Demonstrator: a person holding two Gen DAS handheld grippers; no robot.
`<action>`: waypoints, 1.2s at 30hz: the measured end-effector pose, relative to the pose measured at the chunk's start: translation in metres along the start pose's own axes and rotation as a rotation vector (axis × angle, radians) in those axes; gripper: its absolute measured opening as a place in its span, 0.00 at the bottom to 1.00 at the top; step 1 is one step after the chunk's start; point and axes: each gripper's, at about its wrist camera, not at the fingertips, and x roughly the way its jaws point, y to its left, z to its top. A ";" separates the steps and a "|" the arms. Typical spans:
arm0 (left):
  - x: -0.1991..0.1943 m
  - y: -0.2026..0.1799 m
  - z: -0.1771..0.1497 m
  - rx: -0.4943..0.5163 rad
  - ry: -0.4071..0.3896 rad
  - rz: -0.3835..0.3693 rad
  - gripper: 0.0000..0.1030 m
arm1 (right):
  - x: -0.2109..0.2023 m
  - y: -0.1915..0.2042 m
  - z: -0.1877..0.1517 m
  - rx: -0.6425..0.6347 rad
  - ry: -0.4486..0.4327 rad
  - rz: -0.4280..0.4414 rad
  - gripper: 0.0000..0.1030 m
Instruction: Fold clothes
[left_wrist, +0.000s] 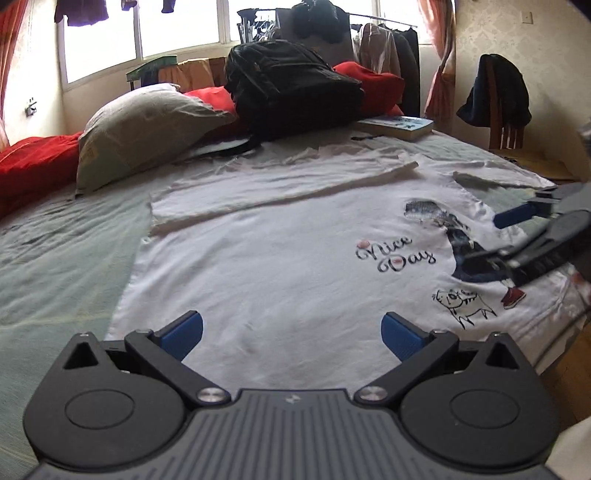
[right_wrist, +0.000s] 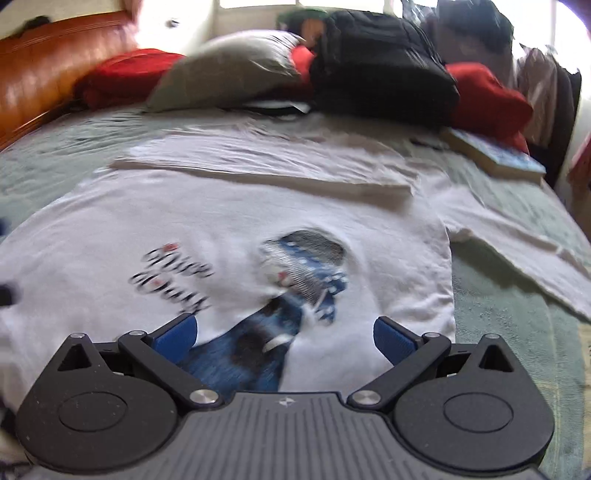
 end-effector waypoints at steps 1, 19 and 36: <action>0.005 -0.003 -0.006 -0.013 0.017 0.002 0.99 | -0.005 0.004 -0.006 -0.020 -0.002 0.006 1.00; -0.018 -0.080 0.010 0.056 -0.033 -0.045 0.99 | -0.043 -0.093 -0.035 0.222 -0.065 0.116 1.00; -0.001 -0.149 0.014 0.198 -0.047 -0.083 0.99 | -0.041 -0.323 -0.063 0.801 -0.222 -0.056 1.00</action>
